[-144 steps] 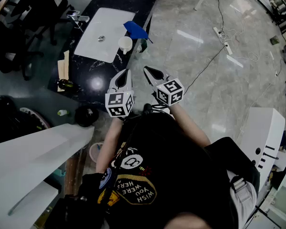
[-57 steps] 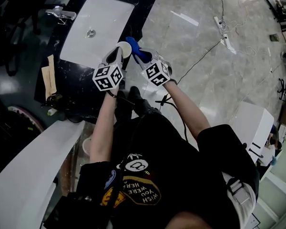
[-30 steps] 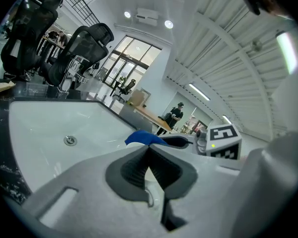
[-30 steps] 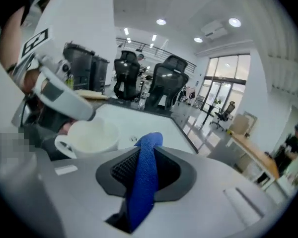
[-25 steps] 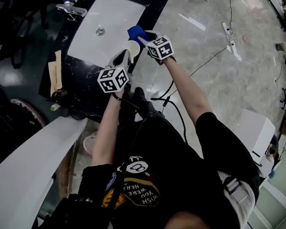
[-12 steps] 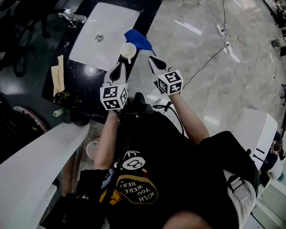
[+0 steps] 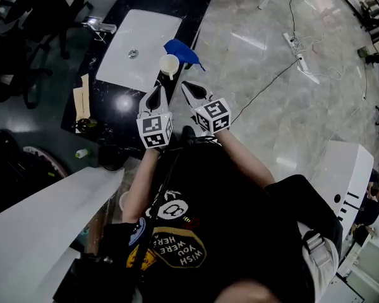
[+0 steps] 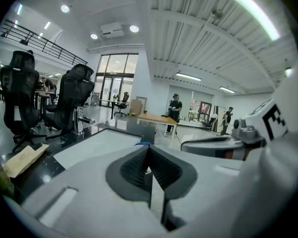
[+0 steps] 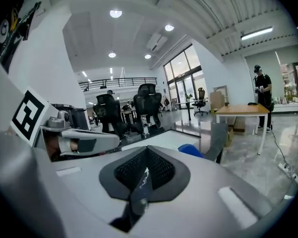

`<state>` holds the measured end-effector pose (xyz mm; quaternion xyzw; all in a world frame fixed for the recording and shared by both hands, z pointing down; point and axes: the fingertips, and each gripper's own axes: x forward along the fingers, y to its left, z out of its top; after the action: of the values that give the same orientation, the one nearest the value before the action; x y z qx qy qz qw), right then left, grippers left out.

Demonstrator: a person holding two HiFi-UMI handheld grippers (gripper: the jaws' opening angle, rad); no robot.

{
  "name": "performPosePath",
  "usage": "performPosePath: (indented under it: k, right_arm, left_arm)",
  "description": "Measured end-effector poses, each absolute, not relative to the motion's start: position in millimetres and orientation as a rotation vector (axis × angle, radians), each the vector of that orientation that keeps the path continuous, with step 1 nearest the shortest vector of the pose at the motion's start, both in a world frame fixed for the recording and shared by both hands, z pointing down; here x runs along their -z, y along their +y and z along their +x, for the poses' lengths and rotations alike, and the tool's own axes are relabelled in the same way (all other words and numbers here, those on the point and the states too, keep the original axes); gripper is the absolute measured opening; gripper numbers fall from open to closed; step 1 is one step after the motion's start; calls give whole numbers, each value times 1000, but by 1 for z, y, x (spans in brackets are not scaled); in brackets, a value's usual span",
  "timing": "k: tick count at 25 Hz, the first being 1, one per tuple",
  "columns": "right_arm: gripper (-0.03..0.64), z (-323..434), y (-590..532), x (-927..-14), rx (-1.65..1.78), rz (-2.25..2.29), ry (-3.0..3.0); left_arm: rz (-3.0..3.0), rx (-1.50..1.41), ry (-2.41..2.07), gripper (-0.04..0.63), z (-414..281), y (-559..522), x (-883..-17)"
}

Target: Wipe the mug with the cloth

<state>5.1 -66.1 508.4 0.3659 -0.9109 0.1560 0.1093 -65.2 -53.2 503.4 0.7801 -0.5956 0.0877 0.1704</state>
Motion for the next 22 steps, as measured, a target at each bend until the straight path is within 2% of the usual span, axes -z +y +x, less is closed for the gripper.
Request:
performPosePath:
  k: [22]
  right_arm:
    - [2, 30, -58, -503, -442, 1176, -2631]
  left_arm:
    - [2221, -218, -1636, 5, -63, -38, -504]
